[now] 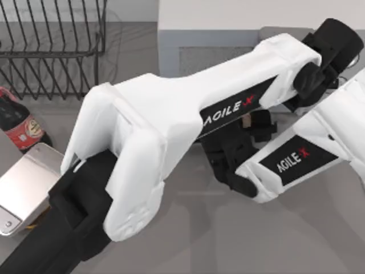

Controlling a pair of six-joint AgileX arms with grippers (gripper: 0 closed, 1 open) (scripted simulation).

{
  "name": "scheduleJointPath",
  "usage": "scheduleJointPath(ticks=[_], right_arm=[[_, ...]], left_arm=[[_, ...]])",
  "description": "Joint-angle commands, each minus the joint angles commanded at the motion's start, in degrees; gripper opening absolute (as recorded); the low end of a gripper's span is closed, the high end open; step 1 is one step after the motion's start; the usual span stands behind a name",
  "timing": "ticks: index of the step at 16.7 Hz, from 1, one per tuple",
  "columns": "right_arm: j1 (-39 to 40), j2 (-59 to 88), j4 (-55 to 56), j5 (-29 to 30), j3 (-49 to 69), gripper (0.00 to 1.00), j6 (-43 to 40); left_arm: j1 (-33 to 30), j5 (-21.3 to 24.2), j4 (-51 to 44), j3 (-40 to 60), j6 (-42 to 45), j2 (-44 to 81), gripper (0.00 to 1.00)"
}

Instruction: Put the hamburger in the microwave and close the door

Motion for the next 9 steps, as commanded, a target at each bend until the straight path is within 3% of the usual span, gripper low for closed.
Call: scheduleJointPath(ticks=[4, 9], right_arm=[[0.00, 0.00, 0.00, 0.00, 0.00, 1.00, 0.00], [0.00, 0.00, 0.00, 0.00, 0.00, 1.00, 0.00]], left_arm=[[2.37, 1.74, -5.29, 14.50, 2.25, 7.75, 0.00], [3.53, 2.55, -7.42, 19.48, 3.31, 10.71, 0.00]])
